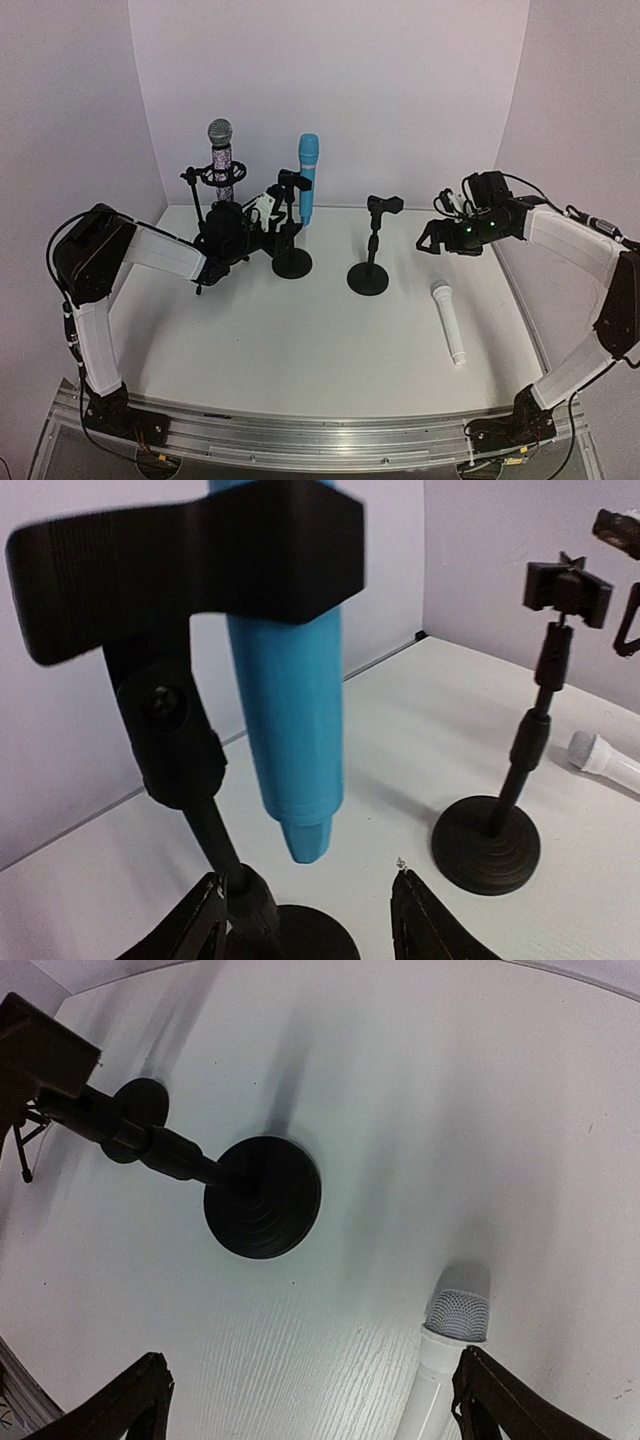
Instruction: Remove the microphone from the stand
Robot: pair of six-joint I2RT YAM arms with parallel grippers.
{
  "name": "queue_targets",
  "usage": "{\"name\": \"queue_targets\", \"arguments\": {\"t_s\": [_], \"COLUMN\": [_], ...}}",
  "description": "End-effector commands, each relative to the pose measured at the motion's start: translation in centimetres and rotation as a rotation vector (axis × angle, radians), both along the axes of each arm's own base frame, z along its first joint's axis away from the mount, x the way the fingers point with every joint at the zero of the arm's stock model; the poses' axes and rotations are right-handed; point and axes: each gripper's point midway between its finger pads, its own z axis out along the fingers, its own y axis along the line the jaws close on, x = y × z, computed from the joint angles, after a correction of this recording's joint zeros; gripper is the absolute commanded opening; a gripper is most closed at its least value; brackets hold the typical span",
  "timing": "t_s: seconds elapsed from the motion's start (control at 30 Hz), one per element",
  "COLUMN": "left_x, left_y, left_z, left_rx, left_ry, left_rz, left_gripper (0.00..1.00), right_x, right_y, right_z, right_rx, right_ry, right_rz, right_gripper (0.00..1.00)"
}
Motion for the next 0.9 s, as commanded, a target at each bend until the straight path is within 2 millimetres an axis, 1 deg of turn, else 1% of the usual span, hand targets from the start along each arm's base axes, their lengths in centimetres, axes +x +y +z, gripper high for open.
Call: {"name": "queue_targets", "arguments": {"t_s": [0.0,0.1,0.2,0.33,0.4,0.47,0.5,0.63,0.77,0.87], "left_x": [2.7,3.0,4.4,5.8,6.7,7.2,7.4,7.3,7.6,7.8], "left_y": [0.8,0.7,0.8,0.2,0.1,0.1,0.1,-0.5,-1.3,-1.6], "left_z": [2.3,2.3,1.8,1.2,0.7,0.8,0.9,1.5,1.1,0.9], "left_rx": [-0.060,-0.066,-0.065,-0.049,-0.043,-0.050,-0.055,-0.068,-0.079,-0.094], "left_ry": [-0.048,-0.055,-0.060,-0.074,-0.072,-0.074,-0.076,-0.095,-0.091,-0.079], "left_rz": [0.103,0.108,0.130,0.116,0.120,0.129,0.129,0.085,0.049,0.034], "left_gripper": [0.53,0.54,0.54,0.54,0.52,0.48,0.45,0.42,0.39,0.32], "right_x": [0.0,-0.1,-0.1,0.1,0.1,0.2,0.2,0.3,0.4,0.5], "right_y": [0.3,0.4,0.6,0.9,1.0,1.1,1.2,1.2,1.4,1.6], "right_z": [2.4,2.3,2.0,2.0,2.0,2.2,2.3,2.3,2.1,2.2], "right_rx": [0.021,0.020,0.026,0.034,0.034,0.037,0.039,0.039,0.047,0.053], "right_ry": [-0.079,-0.077,-0.066,-0.063,-0.064,-0.070,-0.072,-0.071,-0.063,-0.061], "right_rz": [0.037,0.043,0.050,0.066,0.070,0.079,0.083,0.085,0.088,0.094], "right_gripper": [0.95,0.95,0.95,0.95,0.95,0.95,0.95,0.95,0.95,0.95]}}
